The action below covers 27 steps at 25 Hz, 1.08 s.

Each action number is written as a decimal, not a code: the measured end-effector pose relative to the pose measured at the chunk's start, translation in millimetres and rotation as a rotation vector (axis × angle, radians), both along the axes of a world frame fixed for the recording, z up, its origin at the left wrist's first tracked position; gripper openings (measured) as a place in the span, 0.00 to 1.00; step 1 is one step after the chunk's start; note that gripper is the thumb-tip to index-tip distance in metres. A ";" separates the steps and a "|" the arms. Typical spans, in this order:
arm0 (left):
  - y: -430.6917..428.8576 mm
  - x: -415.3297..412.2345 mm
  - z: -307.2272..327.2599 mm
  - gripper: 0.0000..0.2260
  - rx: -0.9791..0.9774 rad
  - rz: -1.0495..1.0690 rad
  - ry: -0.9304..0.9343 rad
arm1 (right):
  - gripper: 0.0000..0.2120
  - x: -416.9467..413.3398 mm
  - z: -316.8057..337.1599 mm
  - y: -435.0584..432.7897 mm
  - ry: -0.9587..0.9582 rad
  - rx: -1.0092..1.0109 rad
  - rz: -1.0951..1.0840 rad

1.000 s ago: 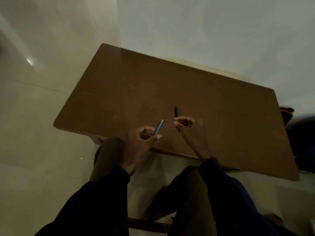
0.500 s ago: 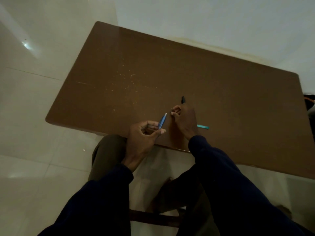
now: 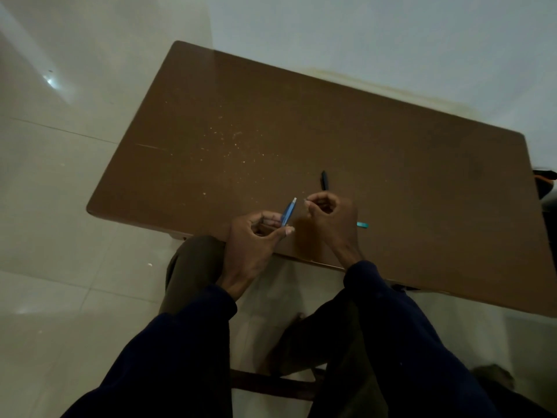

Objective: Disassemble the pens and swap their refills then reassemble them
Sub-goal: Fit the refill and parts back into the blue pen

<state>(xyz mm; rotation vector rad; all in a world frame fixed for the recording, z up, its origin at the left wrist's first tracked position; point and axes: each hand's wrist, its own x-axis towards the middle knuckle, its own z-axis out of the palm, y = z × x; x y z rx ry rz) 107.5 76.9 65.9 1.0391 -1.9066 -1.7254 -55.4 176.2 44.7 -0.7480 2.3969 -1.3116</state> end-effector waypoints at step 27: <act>36.1 17.6 68.1 0.10 -0.166 -0.071 0.038 | 0.03 32.6 126.5 58.4 0.193 -0.158 0.245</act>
